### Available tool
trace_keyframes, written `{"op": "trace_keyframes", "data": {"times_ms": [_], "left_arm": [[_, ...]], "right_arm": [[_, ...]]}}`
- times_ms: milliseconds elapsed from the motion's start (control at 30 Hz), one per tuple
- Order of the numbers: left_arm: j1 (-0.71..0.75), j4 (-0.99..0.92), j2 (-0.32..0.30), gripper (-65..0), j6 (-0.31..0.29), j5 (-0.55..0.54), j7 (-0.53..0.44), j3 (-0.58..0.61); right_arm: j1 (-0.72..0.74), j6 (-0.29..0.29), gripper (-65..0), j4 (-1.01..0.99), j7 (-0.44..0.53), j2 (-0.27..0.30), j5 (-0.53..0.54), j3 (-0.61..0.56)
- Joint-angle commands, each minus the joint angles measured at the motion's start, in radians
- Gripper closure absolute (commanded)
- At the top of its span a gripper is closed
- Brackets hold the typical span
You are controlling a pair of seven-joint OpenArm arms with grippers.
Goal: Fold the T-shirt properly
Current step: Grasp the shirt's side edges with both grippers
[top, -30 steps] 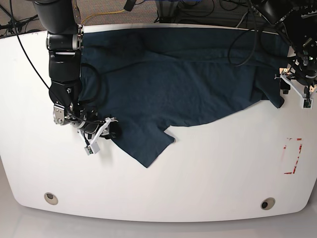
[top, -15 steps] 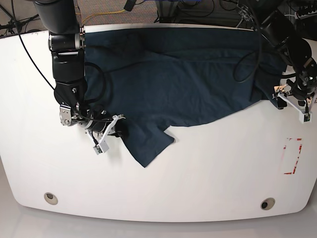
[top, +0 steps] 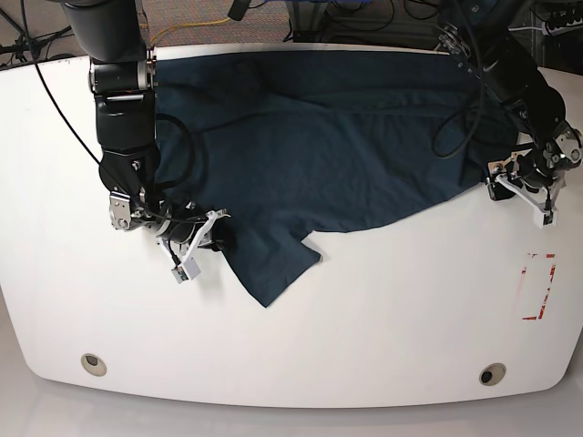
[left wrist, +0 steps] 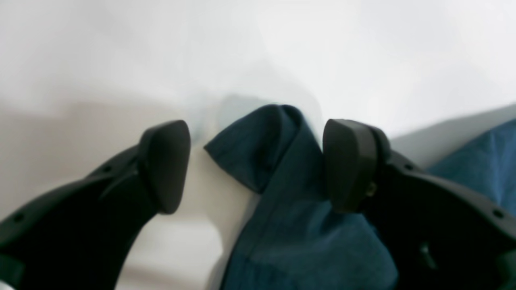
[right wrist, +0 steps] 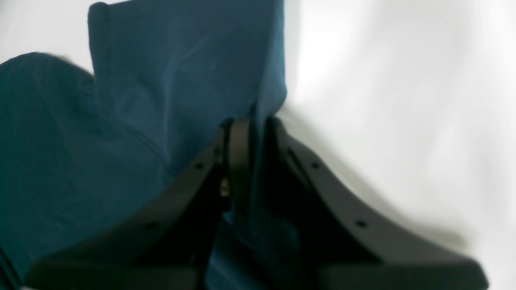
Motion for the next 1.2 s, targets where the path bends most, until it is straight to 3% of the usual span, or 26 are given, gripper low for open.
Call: {"op": "trace_keyframes", "data": {"times_ms": [0, 133, 267, 300, 400, 533, 700, 967, 1033, 1167], "left_arm": [[-0.019, 0.014, -0.015, -46.4, 0.001, -0.013, -0.015, 0.0], [-0.021, 0.011, -0.015, -28.5, 0.001, -0.013, -0.019, 0.006], [-0.052, 0.009, -0.015, -1.0, 0.001, -0.013, -0.035, 0.007], [-0.056, 0.011, -0.015, 0.0, 0.001, -0.013, -0.038, 0.007], [-0.062, 0.021, -0.015, 0.0, -0.019, -0.013, -0.038, 0.007], [-0.064, 0.083, -0.015, 0.0, -0.099, -0.013, -0.039, 0.007], [-0.064, 0.143, -0.014, 0.0, -0.099, -0.013, -0.036, 0.009], [-0.059, 0.153, -0.023, 0.0, -0.099, -0.013, -0.038, 0.007], [-0.056, 0.153, -0.023, -5.6, -0.099, -0.013, -0.036, 0.007], [-0.055, 0.153, -0.021, -22.6, -0.099, -0.013, -0.035, 0.007]], "right_arm": [[0.02, 0.006, -7.3, 0.012, -0.006, 0.012, -0.004, 0.002], [0.017, 0.006, -7.3, 0.012, -0.006, 0.013, -0.004, 0.002], [0.005, 0.006, -7.3, 0.012, -0.006, 0.015, -0.002, 0.002], [0.005, 0.006, -7.3, 0.012, -0.006, 0.015, -0.002, 0.002], [0.003, 0.006, -7.3, 0.022, -0.006, 0.015, -0.002, 0.002], [-0.002, 0.006, -7.3, 0.092, -0.013, 0.018, -0.002, 0.002], [0.006, 0.006, -7.1, 0.164, -0.055, 0.038, 0.004, 0.004], [0.0, 0.006, -7.1, 0.338, -0.196, 0.044, -0.002, 0.142], [-0.005, 0.006, -7.1, 0.379, -0.228, 0.044, -0.002, 0.159], [-0.035, 0.006, -7.8, 0.434, -0.248, 0.046, -0.004, 0.157]]}}
